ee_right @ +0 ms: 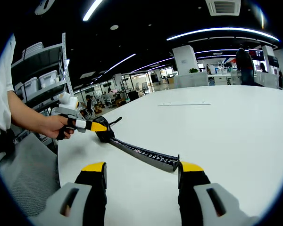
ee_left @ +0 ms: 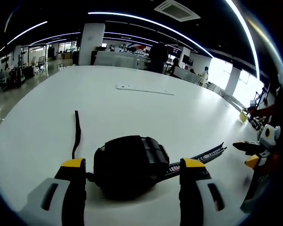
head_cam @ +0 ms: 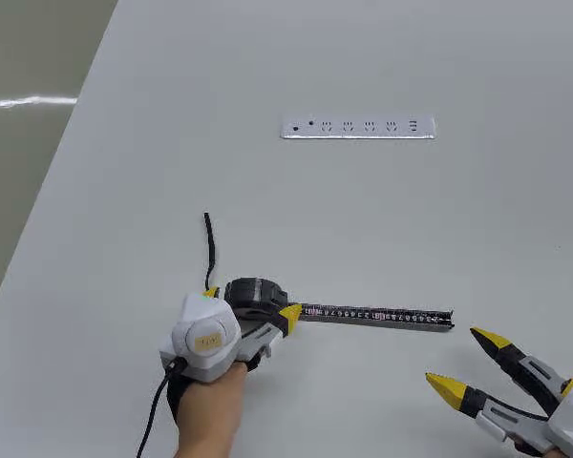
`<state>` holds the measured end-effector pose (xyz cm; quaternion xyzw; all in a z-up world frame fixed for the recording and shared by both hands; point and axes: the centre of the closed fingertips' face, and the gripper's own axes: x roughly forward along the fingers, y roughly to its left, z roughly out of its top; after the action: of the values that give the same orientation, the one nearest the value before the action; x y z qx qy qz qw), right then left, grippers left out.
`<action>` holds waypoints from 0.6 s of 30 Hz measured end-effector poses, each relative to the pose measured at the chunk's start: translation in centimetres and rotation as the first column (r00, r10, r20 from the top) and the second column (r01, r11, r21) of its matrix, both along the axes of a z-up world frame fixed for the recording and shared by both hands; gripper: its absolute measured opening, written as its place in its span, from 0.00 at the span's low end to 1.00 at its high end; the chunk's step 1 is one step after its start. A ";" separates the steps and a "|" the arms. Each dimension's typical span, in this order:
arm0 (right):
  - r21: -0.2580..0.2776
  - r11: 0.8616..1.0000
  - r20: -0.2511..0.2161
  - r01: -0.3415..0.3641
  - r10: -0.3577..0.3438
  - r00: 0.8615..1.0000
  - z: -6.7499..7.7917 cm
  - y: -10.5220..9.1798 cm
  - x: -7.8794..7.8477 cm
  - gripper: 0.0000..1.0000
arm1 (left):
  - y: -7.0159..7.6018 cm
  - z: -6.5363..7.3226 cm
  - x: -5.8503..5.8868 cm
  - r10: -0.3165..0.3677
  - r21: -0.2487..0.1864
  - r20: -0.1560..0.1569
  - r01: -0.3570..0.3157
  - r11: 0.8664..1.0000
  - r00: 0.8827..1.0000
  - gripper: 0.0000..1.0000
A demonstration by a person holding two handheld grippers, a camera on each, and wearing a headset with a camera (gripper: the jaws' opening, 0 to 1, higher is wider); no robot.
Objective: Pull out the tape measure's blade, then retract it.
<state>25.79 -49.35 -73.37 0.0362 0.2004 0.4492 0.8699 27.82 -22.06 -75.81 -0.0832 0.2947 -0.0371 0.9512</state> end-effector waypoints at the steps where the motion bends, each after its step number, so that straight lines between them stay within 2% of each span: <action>1: 0.001 1.000 -0.001 0.002 -0.002 1.000 0.0 -0.1 0.0 0.61 | -0.1 -0.1 0.0 0.002 -0.006 -0.004 -0.002 1.000 1.000 0.80; 3: 0.002 1.000 -0.002 0.003 -0.003 1.000 0.0 -0.1 0.0 0.61 | 0.0 0.0 0.0 0.014 -0.005 -0.007 -0.014 1.000 1.000 0.80; 5: -0.001 1.000 -0.003 0.004 -0.004 1.000 -0.2 -0.2 0.1 0.61 | 0.2 0.0 0.2 0.038 -0.030 -0.010 -0.039 0.999 0.999 0.80; 8: 0.002 1.000 -0.004 0.010 -0.010 1.000 -0.1 -0.4 0.1 0.61 | 0.4 -0.2 0.2 0.050 -0.018 -0.018 -0.050 0.999 0.999 0.79; 10: 0.001 1.000 -0.005 0.012 -0.012 1.000 -0.2 -0.5 0.2 0.61 | 0.4 -0.5 0.2 0.061 -0.039 -0.028 -0.062 0.997 0.998 0.78; 14: 0.002 1.000 -0.005 0.018 -0.018 1.000 -0.2 -0.8 0.3 0.60 | -0.2 -0.6 0.4 0.058 -0.041 -0.030 -0.060 0.997 0.998 0.78; 18: 0.002 1.000 -0.007 0.018 -0.018 1.000 -0.3 -0.8 0.3 0.60 | -0.3 -0.7 0.6 0.076 -0.046 -0.042 -0.078 0.996 0.996 0.78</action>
<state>26.06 -50.19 -73.64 0.0402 0.2025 0.4413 0.8733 28.39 -22.32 -76.53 -0.1179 0.3096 -0.0056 0.9435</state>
